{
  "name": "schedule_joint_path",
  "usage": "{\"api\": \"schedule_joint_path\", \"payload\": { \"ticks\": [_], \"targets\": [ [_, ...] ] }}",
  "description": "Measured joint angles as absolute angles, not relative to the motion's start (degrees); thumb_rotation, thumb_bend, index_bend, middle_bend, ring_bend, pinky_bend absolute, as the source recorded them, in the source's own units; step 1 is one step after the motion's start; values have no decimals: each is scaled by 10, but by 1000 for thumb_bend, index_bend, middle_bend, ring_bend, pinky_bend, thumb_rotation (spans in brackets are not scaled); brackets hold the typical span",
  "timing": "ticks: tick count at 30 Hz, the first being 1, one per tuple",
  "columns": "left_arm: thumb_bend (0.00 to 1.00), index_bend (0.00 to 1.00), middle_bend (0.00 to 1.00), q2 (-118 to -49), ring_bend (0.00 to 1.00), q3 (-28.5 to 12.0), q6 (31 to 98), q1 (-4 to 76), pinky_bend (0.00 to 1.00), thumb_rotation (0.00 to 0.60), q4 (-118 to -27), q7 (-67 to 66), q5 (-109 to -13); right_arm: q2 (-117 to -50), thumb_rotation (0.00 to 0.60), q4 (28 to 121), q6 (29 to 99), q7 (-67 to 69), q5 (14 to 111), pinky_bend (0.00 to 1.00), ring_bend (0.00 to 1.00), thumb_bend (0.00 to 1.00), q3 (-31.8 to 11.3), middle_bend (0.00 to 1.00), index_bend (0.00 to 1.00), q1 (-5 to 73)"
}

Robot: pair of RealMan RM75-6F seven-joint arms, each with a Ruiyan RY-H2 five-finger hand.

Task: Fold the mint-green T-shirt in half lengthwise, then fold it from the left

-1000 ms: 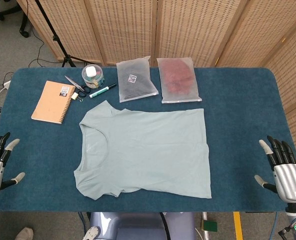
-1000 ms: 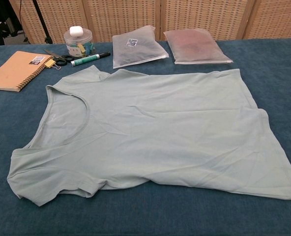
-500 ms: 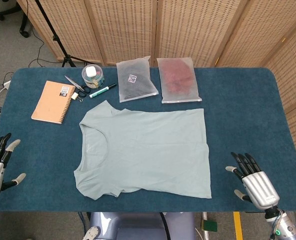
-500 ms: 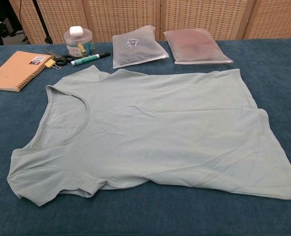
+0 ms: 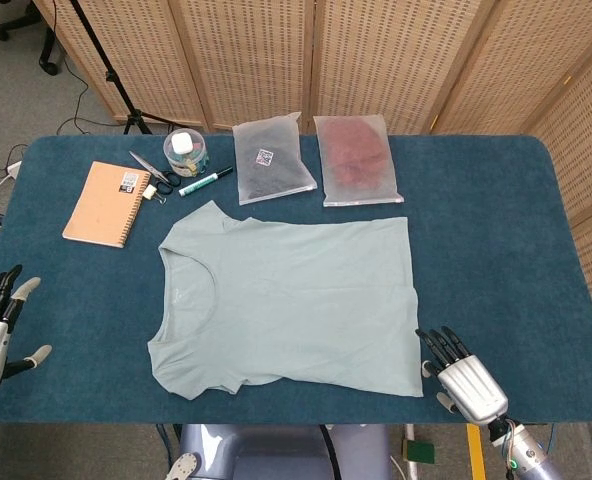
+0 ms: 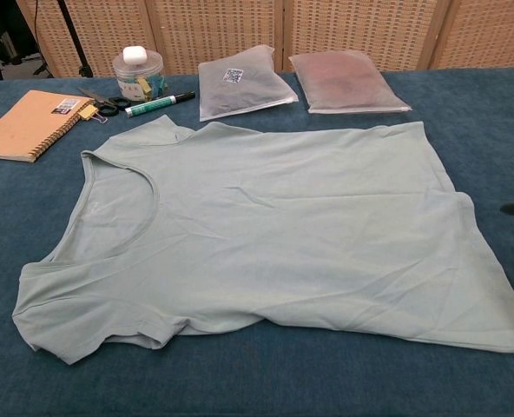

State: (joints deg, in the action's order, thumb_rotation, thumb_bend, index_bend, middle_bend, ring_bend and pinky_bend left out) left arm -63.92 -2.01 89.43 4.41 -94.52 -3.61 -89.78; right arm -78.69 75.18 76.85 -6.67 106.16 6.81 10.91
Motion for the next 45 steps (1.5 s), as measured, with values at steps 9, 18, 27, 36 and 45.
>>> {"api": "schedule_joint_path", "payload": {
  "ticks": [9,18,27,36,45],
  "targets": [
    [0,0,0,-637,0,-20,892,44,0,600,-947,-33,-897,-803,600,742,748,-89,1055,0,0,267,77,0,456,114],
    [0,0,0,-637,0,-21,888,45,0,600,-947,-33,-893,-801,600,761,735,-106,1047,0,0,311,80,0,456,121],
    [0,0,0,-639,0,-22,886,46,0,600,-947,-37,-889,-807,600,776,717,-128,1038,0,0,311,82,0,456,129],
    [0,0,0,-640,0,-23,883,46,0,600,-948,-39,-888,-816,600,776,708,-137,1035,0,0,311,87,0,455,134],
    [0,0,0,-640,0,-23,883,47,0,600,-948,-39,-887,-829,600,769,705,-148,1033,0,0,435,85,0,456,139]
  ]
}}
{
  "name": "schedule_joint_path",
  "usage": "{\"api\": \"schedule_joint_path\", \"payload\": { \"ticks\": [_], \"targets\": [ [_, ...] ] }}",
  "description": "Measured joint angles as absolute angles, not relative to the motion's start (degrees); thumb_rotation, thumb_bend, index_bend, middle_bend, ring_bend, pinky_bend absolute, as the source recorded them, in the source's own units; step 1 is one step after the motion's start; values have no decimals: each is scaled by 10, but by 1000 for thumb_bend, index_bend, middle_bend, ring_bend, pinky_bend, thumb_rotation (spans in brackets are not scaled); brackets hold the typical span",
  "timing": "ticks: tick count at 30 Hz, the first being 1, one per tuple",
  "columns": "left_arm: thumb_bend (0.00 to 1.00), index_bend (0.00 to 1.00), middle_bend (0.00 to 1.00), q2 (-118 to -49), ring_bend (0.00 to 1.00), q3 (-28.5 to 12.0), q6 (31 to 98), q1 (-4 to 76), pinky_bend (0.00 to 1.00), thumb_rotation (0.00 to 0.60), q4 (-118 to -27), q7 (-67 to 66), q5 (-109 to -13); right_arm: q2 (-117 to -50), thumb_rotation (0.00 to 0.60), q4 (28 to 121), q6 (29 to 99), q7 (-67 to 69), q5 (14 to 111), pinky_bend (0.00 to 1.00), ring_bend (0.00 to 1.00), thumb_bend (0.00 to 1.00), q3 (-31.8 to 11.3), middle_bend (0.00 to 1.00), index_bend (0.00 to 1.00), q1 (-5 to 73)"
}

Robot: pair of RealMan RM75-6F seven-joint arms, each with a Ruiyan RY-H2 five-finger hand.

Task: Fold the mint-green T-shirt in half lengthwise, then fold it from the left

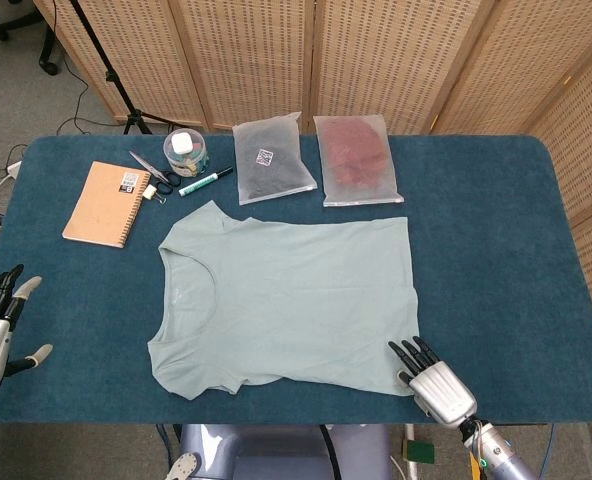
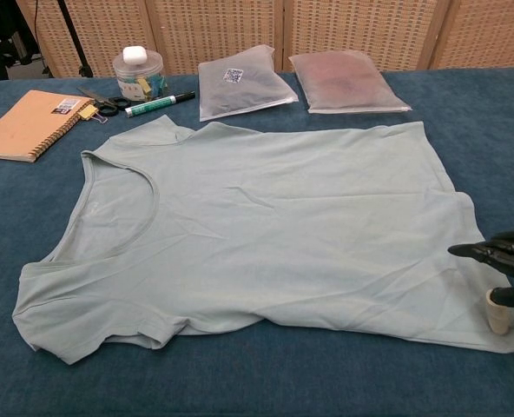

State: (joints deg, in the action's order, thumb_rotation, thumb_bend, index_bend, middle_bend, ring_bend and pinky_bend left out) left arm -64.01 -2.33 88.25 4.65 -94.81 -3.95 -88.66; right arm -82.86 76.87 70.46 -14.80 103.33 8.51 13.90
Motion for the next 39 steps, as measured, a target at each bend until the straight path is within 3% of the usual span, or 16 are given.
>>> {"api": "schedule_joint_path", "payload": {
  "ticks": [7,15,29,34,39],
  "targets": [
    [0,0,0,-641,0,-24,881,47,0,600,-948,-41,-886,-837,600,756,708,-153,1031,0,0,466,83,0,468,141],
    [0,0,0,-642,0,-24,880,47,0,600,-948,-44,-885,-845,600,741,718,-149,1033,0,0,466,83,0,631,142],
    [41,9,0,-656,0,-12,882,55,0,600,-919,-41,-930,-862,600,703,762,-107,1050,0,0,506,82,0,638,144],
    [127,276,0,-682,0,6,880,68,0,600,-865,-25,-985,-856,600,708,771,-96,1051,0,0,510,83,0,638,145],
    [156,416,0,-726,0,31,888,81,0,600,-775,11,-1048,-851,600,714,775,-91,1050,0,0,517,82,0,638,146]
  ]
}}
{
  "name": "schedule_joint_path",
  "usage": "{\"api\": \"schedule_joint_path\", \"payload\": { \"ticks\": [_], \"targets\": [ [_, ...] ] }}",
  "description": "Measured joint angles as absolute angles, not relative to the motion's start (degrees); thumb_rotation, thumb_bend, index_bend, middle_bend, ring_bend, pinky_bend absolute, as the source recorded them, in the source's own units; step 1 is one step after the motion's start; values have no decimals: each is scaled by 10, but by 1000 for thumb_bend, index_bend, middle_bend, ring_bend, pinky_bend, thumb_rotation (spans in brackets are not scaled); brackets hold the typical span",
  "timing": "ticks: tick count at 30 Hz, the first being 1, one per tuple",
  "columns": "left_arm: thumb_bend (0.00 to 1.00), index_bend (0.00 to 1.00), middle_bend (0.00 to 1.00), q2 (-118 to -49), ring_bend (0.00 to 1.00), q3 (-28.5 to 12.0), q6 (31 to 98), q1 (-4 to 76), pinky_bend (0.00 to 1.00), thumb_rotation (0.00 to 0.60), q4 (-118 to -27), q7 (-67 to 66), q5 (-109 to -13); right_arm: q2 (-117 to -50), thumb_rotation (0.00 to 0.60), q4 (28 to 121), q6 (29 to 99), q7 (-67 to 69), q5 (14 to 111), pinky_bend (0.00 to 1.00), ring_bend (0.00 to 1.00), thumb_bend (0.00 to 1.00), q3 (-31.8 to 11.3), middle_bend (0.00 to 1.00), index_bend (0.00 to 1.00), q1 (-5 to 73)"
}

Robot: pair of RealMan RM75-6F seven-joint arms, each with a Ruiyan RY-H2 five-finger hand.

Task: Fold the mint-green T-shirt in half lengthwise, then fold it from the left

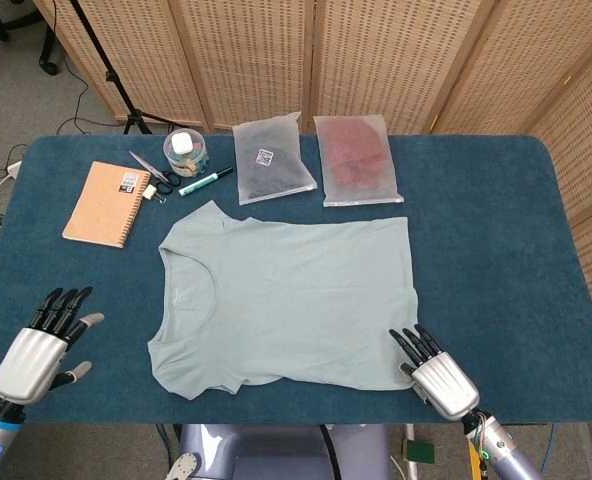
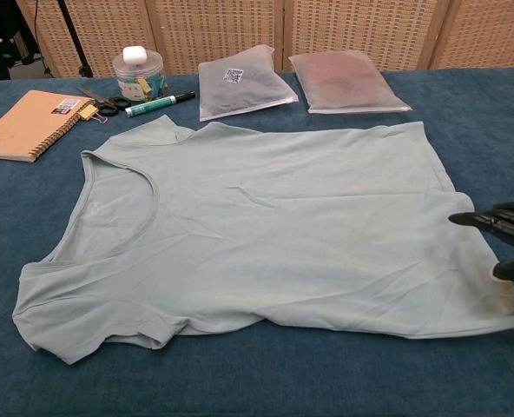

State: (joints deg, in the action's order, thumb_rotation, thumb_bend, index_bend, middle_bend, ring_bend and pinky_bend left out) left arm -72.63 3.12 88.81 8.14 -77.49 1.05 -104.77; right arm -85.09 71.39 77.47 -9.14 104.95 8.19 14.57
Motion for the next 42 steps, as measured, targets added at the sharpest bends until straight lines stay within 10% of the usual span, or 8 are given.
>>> {"api": "schedule_joint_path", "payload": {
  "ticks": [20,42],
  "targets": [
    [205,514,0,-956,0,108,950,101,0,600,-439,170,-1144,-842,600,723,778,-88,1039,0,0,516,77,0,638,149],
    [215,514,0,-1044,0,119,940,114,0,600,-371,194,-1112,-836,600,730,777,-89,1031,0,0,517,74,0,638,151]
  ]
}}
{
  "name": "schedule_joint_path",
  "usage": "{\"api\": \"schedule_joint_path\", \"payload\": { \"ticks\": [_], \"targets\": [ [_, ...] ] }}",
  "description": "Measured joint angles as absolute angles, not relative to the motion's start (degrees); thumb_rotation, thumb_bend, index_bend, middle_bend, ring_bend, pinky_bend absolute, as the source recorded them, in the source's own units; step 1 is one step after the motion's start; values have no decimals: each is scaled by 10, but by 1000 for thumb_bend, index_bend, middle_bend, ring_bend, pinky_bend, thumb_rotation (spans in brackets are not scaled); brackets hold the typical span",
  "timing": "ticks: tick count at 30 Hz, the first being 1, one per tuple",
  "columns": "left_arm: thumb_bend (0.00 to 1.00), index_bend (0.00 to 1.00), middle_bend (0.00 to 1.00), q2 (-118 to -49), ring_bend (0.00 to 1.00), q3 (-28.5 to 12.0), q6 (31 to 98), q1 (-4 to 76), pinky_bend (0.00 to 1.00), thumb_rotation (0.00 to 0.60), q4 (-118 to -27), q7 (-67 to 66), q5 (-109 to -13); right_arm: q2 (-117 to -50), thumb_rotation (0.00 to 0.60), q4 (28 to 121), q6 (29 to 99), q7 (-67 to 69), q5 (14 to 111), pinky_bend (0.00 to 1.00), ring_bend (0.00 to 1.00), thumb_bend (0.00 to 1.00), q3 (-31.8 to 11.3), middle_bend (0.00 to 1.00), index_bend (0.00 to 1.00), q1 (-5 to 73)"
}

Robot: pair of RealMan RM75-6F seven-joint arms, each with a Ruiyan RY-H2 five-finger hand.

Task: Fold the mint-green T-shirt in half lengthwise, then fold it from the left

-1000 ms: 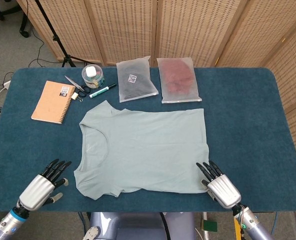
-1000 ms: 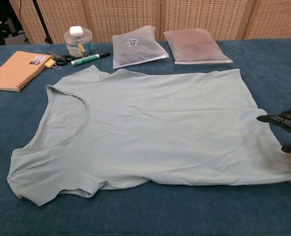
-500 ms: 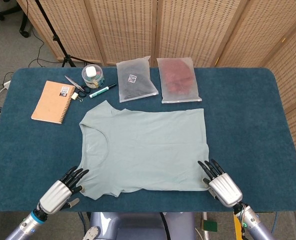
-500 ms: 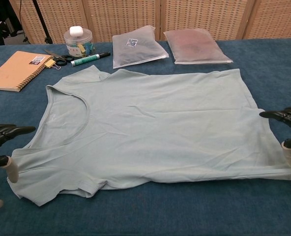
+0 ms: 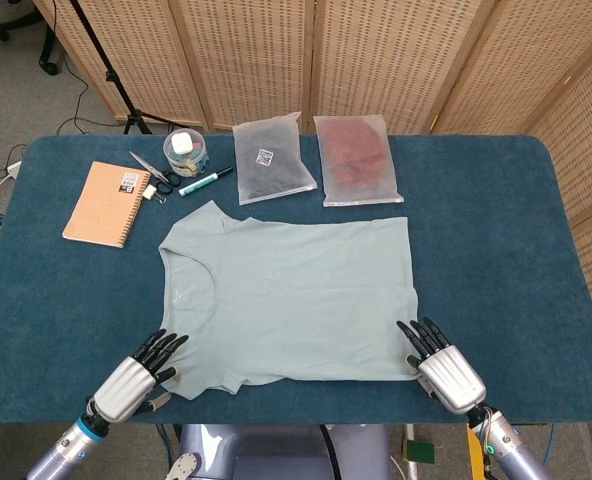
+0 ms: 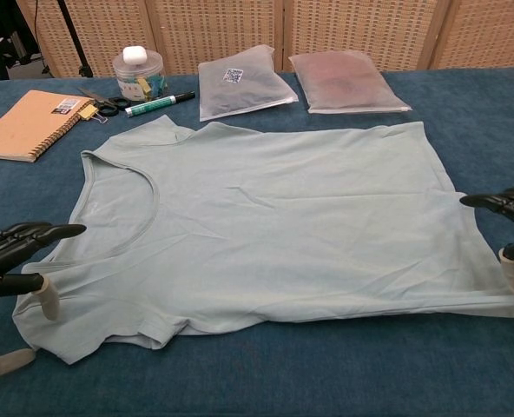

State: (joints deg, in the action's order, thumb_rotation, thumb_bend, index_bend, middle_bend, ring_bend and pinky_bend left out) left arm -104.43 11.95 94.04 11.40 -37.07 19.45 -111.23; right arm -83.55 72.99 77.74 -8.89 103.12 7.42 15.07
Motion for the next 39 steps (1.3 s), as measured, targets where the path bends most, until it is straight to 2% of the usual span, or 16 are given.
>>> {"api": "schedule_joint_path", "payload": {
  "ticks": [6,16,22,26,31,39],
  "targets": [
    [234,514,0,-1054,0,123,927,119,0,600,-379,194,-1102,-833,600,731,779,-89,1030,0,0,517,73,0,639,151],
    [419,514,0,-1058,0,126,924,128,0,600,-381,196,-1093,-832,600,733,781,-89,1031,0,0,517,74,0,638,151],
    [427,521,0,-1060,0,129,918,132,0,600,-382,196,-1089,-831,600,733,781,-88,1030,0,0,517,73,0,638,152],
    [435,577,0,-1060,0,131,917,133,0,600,-383,203,-1084,-831,600,733,782,-88,1030,0,0,517,73,0,638,152],
    [526,661,0,-1060,0,132,920,131,0,600,-381,208,-1079,-830,600,733,782,-87,1032,0,0,517,75,0,638,152],
    [551,698,0,-1057,0,133,927,130,0,600,-381,215,-1074,-828,600,732,781,-85,1037,0,0,517,78,0,638,154]
  ]
}}
